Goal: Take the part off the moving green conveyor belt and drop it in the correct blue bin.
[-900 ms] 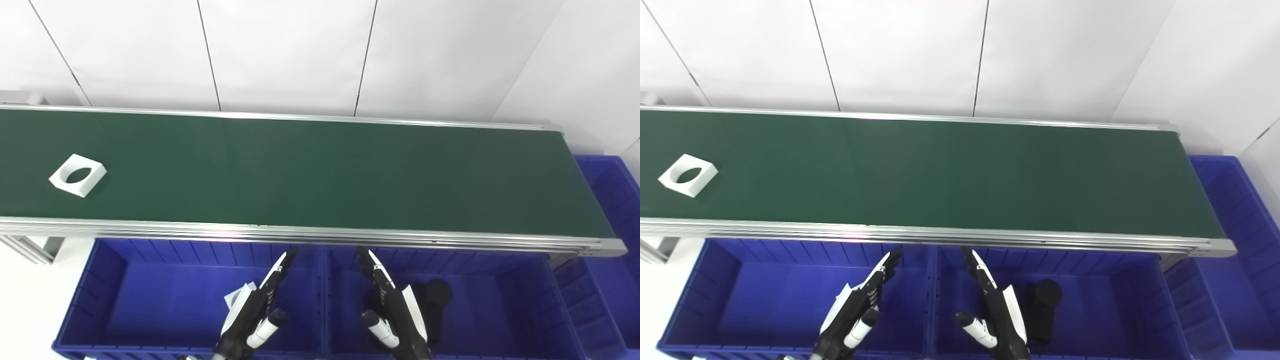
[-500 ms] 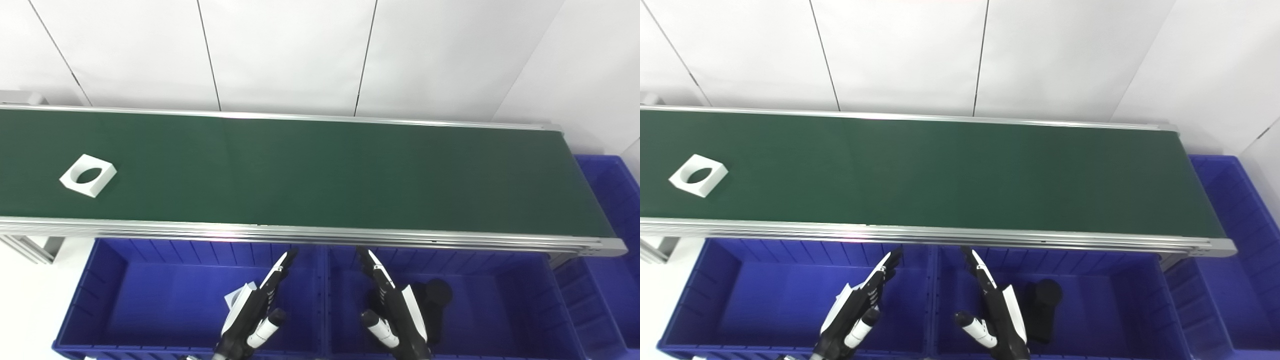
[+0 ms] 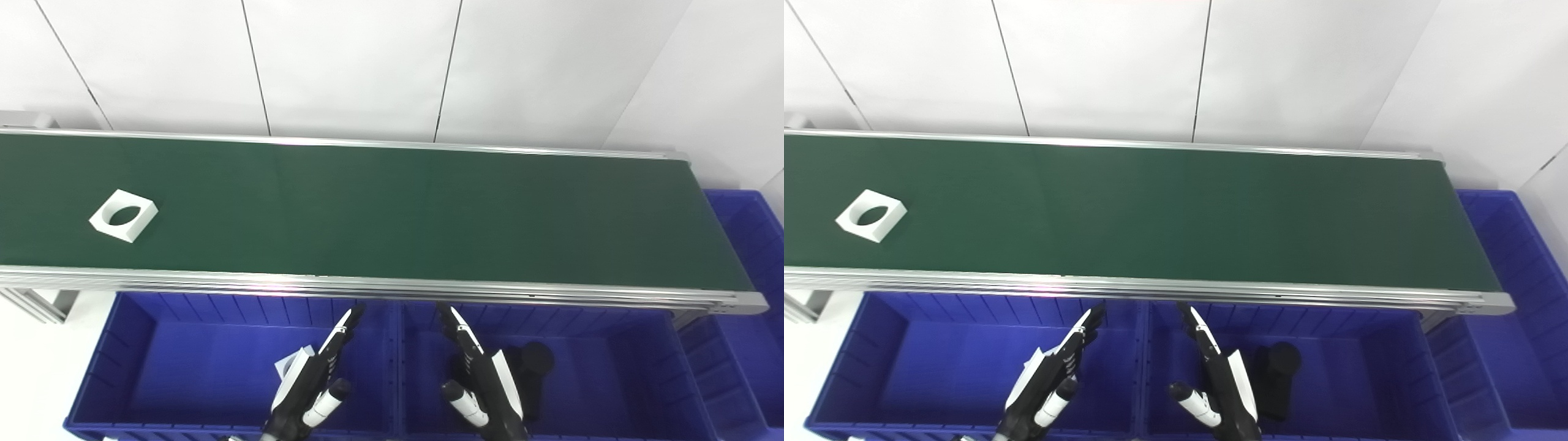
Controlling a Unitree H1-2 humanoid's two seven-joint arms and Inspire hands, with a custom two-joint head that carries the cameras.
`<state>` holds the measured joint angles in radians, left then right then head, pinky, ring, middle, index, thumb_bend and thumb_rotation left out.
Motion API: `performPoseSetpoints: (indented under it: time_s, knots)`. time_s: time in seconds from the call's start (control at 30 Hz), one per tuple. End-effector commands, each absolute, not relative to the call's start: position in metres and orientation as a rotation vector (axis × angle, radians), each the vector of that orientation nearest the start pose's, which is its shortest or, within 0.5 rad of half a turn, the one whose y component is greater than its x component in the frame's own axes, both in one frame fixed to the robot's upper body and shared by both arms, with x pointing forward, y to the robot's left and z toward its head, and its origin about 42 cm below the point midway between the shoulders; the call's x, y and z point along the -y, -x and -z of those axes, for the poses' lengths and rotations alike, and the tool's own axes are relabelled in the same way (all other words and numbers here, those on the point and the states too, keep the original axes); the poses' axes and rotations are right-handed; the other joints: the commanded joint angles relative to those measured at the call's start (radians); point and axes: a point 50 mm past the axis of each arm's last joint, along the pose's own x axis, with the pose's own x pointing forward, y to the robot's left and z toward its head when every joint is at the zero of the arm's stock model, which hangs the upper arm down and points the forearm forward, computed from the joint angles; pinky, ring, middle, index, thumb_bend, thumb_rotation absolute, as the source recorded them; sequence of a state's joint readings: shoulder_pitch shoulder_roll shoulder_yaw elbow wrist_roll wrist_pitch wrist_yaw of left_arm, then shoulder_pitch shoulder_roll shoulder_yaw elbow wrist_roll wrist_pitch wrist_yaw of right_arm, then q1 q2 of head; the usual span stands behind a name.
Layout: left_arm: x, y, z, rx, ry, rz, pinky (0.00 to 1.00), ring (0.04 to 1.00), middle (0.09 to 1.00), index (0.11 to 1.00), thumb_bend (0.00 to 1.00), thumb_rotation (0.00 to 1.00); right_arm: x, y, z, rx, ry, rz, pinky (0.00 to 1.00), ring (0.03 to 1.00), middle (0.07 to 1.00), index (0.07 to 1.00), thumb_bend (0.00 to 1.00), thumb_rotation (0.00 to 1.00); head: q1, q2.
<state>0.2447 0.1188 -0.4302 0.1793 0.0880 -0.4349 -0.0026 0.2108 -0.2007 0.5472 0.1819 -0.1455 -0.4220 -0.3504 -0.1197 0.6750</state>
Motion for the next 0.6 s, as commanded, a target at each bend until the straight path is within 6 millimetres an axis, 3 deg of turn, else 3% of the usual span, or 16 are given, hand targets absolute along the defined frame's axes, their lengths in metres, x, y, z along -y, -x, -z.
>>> performPoseSetpoints:
  time_s: [0.0, 0.57]
  knots:
    - [-0.145, -0.1641, -0.0247, 0.07, -0.081, 0.414, 1.0, 1.0, 1.0, 0.977, 0.85, 1.0, 0.1595, -0.1651, -0.0236, 0.112, 0.175, -0.24, 0.92, 0.946, 0.95, 0.937, 0.88, 0.95, 0.001, -0.001]
    - [-0.1456, -0.1643, -0.0234, 0.064, -0.076, 0.413, 1.0, 1.0, 1.0, 0.973, 0.87, 1.0, 0.1595, -0.1651, -0.0229, 0.101, 0.159, -0.246, 0.93, 0.953, 0.953, 0.939, 0.89, 0.94, -0.002, -0.003]
